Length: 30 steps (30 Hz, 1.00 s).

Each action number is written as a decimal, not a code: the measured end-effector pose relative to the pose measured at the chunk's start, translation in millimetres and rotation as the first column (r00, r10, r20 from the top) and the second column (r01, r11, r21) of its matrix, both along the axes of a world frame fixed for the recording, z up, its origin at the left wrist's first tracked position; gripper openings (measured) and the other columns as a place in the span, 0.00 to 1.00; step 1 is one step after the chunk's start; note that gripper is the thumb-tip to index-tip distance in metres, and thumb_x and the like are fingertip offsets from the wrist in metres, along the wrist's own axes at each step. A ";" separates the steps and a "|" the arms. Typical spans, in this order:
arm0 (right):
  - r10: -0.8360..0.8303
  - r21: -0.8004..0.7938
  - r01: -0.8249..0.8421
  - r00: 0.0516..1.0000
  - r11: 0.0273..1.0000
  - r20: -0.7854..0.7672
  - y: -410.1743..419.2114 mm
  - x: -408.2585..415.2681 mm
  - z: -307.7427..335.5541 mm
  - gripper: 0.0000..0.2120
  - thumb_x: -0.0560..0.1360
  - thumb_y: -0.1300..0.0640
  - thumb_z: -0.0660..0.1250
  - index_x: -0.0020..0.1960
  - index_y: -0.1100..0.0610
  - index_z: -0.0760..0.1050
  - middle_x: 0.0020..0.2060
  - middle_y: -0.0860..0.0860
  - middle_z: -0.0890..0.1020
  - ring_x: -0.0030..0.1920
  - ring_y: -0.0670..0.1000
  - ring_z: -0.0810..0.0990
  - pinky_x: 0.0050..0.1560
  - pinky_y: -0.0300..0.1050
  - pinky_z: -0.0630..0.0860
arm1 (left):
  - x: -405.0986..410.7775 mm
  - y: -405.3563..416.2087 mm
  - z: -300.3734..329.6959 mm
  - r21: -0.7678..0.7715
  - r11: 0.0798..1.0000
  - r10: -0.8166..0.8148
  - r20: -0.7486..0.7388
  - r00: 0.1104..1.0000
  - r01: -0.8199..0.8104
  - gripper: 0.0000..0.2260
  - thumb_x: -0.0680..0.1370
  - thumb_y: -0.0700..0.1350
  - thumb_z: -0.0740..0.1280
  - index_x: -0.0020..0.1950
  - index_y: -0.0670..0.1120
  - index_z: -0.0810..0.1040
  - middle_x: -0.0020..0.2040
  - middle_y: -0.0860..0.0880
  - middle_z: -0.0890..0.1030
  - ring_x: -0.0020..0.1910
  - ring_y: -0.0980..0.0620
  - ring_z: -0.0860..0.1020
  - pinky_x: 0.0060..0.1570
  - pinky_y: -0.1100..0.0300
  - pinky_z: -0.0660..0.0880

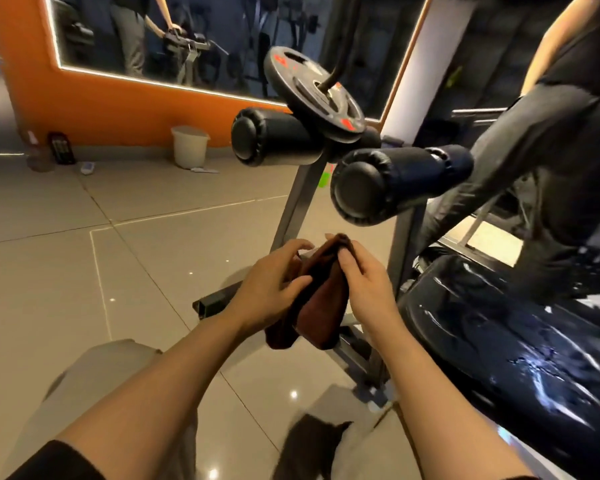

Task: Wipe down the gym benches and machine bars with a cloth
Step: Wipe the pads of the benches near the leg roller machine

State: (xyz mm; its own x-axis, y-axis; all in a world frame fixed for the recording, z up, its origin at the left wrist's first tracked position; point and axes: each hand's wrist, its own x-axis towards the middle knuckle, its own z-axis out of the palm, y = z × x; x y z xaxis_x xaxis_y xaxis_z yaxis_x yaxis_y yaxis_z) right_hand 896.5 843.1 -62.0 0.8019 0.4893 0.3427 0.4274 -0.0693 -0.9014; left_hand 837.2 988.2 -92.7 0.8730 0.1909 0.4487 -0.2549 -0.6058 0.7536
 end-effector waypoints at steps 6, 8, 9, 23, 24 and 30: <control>-0.202 -0.070 0.200 0.979 0.977 -0.020 -61.2 20.3 -25.3 0.10 0.83 0.55 0.58 0.52 0.44 0.77 0.45 0.42 0.81 0.46 0.39 0.79 0.46 0.29 0.73 | 29.3 -53.2 -18.8 0.158 0.985 -0.063 -0.034 0.997 0.067 0.16 0.78 0.46 0.68 0.64 0.52 0.70 0.54 0.52 0.78 0.51 0.53 0.77 0.55 0.52 0.75; -0.255 -0.106 0.256 0.967 0.961 0.022 -89.0 27.4 -28.6 0.09 0.83 0.56 0.59 0.52 0.48 0.77 0.43 0.43 0.81 0.43 0.36 0.78 0.43 0.28 0.71 | 42.1 -78.3 -25.1 0.147 0.982 -0.112 -0.056 0.992 0.119 0.15 0.78 0.45 0.68 0.62 0.52 0.70 0.54 0.52 0.78 0.52 0.54 0.76 0.56 0.53 0.75; -0.280 -0.114 0.283 0.959 0.952 0.041 -104.9 31.8 -29.4 0.09 0.83 0.56 0.59 0.53 0.49 0.77 0.42 0.43 0.81 0.42 0.35 0.77 0.43 0.27 0.71 | 48.7 -91.8 -27.6 0.128 0.981 -0.143 -0.054 0.988 0.149 0.14 0.78 0.44 0.67 0.62 0.51 0.71 0.55 0.52 0.78 0.53 0.54 0.76 0.57 0.54 0.75; -0.740 -0.051 0.742 0.670 0.668 0.053 -272.3 92.7 -40.2 0.08 0.79 0.60 0.66 0.54 0.54 0.81 0.44 0.47 0.84 0.50 0.50 0.82 0.54 0.48 0.77 | 159.2 -224.3 5.6 0.443 0.847 -0.381 0.118 0.917 0.294 0.07 0.76 0.38 0.68 0.48 0.46 0.72 0.47 0.53 0.73 0.46 0.54 0.71 0.43 0.59 0.67; -0.755 -0.087 0.756 0.654 0.649 0.044 -271.0 100.6 -42.4 0.09 0.78 0.61 0.66 0.58 0.55 0.80 0.47 0.49 0.83 0.52 0.52 0.81 0.57 0.49 0.76 | 167.5 -225.1 3.1 0.449 0.844 -0.371 0.098 0.923 0.292 0.06 0.76 0.38 0.68 0.48 0.47 0.73 0.49 0.52 0.74 0.47 0.52 0.72 0.45 0.57 0.69; -0.544 -0.557 0.649 0.753 0.518 0.371 -258.6 105.4 -55.1 0.28 0.79 0.47 0.64 0.76 0.50 0.62 0.69 0.55 0.68 0.70 0.57 0.65 0.70 0.52 0.63 | 184.6 -199.9 -29.1 0.553 0.740 -0.301 -0.237 0.924 0.383 0.12 0.80 0.45 0.64 0.62 0.50 0.77 0.63 0.51 0.74 0.63 0.51 0.71 0.62 0.56 0.71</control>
